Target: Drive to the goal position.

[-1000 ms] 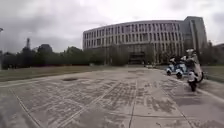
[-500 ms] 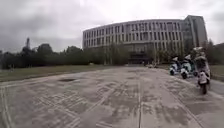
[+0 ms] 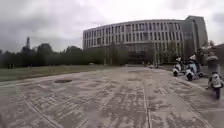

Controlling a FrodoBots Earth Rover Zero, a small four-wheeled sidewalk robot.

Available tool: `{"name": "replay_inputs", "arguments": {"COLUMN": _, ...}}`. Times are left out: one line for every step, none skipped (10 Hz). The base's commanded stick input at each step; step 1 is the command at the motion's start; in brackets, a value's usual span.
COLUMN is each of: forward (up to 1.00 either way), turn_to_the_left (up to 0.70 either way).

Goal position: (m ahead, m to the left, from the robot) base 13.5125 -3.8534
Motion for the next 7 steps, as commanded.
{"name": "replay_inputs", "arguments": {"forward": 0.7, "turn_to_the_left": 0.01}}
{"name": "replay_inputs", "arguments": {"forward": 0.7, "turn_to_the_left": 0.01}}
{"name": "replay_inputs", "arguments": {"forward": 0.7, "turn_to_the_left": 0.01}}
{"name": "replay_inputs", "arguments": {"forward": 0.7, "turn_to_the_left": 0.01}}
{"name": "replay_inputs", "arguments": {"forward": 0.7, "turn_to_the_left": 0.01}}
{"name": "replay_inputs", "arguments": {"forward": 0.7, "turn_to_the_left": 0.01}}
{"name": "replay_inputs", "arguments": {"forward": 0.7, "turn_to_the_left": 0.01}}
